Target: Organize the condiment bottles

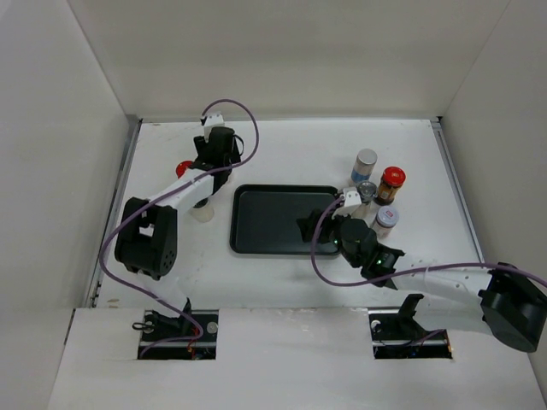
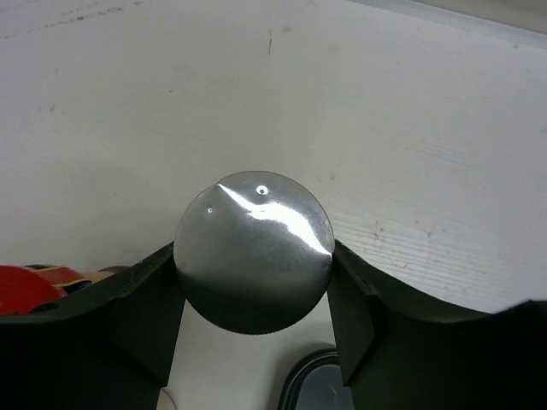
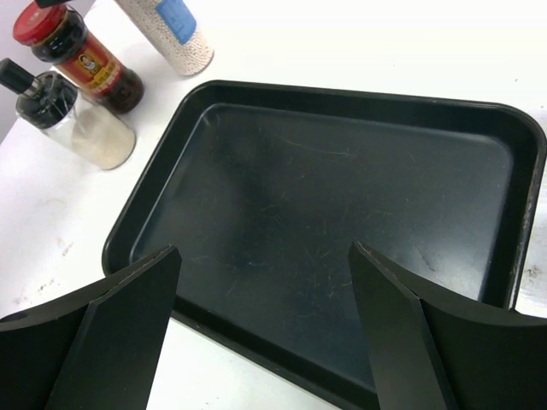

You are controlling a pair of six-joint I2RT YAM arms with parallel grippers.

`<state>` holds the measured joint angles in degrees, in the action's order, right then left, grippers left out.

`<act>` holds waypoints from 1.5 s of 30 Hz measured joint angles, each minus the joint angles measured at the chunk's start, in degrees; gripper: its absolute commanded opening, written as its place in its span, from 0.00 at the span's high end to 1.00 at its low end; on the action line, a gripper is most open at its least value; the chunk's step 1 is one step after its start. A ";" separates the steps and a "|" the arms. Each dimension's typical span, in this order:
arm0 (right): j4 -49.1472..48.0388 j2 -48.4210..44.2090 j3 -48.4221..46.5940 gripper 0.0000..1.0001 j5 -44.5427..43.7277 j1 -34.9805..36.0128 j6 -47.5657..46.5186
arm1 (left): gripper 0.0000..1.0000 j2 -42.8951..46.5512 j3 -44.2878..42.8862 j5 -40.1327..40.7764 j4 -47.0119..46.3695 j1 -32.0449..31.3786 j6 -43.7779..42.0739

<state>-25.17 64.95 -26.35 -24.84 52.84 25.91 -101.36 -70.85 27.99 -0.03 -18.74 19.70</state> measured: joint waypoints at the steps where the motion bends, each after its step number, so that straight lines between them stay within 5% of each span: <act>1: -0.02 -0.07 0.07 0.14 0.00 0.00 0.02 | 0.57 1.05 1.09 0.09 -0.81 -0.28 -0.28; 13: -1.95 -1.11 1.14 0.14 -0.07 -2.29 1.05 | 0.57 25.20 11.45 2.23 -12.13 -12.37 -3.19; 21: -2.38 -3.50 2.19 0.14 -0.66 -4.13 1.97 | 0.57 21.88 19.19 3.41 -10.82 -15.89 -1.55; 37: -2.34 -3.61 2.67 0.12 -0.81 -4.50 2.38 | 0.54 13.66 20.37 4.11 -11.28 -16.57 -0.74; 45: -2.36 -3.41 2.73 0.07 -0.83 -4.83 2.40 | 0.21 13.07 20.33 5.29 -12.04 -16.98 -0.50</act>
<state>-27.53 61.54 -23.62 -25.67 48.01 28.32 -88.29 -50.52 33.28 -12.08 -35.73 19.20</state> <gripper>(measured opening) 0.920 0.720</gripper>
